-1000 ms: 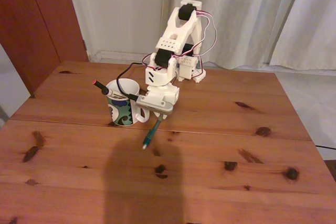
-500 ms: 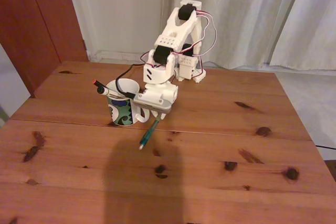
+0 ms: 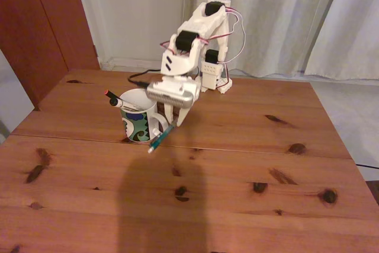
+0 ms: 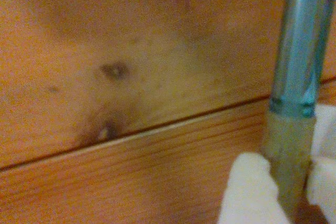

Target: Clean up the desk and place the pens and markers into the cup

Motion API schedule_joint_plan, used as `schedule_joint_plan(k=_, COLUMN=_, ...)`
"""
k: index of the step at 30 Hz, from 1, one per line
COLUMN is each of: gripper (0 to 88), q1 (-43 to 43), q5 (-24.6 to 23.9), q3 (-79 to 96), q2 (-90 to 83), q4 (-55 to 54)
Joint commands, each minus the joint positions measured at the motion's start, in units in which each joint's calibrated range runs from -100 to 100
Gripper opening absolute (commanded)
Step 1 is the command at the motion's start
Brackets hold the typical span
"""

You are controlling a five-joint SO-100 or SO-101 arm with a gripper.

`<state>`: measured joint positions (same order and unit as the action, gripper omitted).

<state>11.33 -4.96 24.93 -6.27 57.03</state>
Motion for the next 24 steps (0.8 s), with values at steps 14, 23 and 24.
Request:
schedule_joint_plan(k=14, gripper=0.7, q1=1.09, q5=-7.93, q3=6.81, q2=-23.56, q4=-13.55)
schedule_joint_plan(k=23, gripper=0.7, q1=4.63, q5=-9.03, q3=19.44, q2=-24.55, q4=-31.96)
schedule_joint_plan(k=24, gripper=0.7, q1=4.87, q5=-9.50, q3=20.07, q2=-24.72, q4=-32.82)
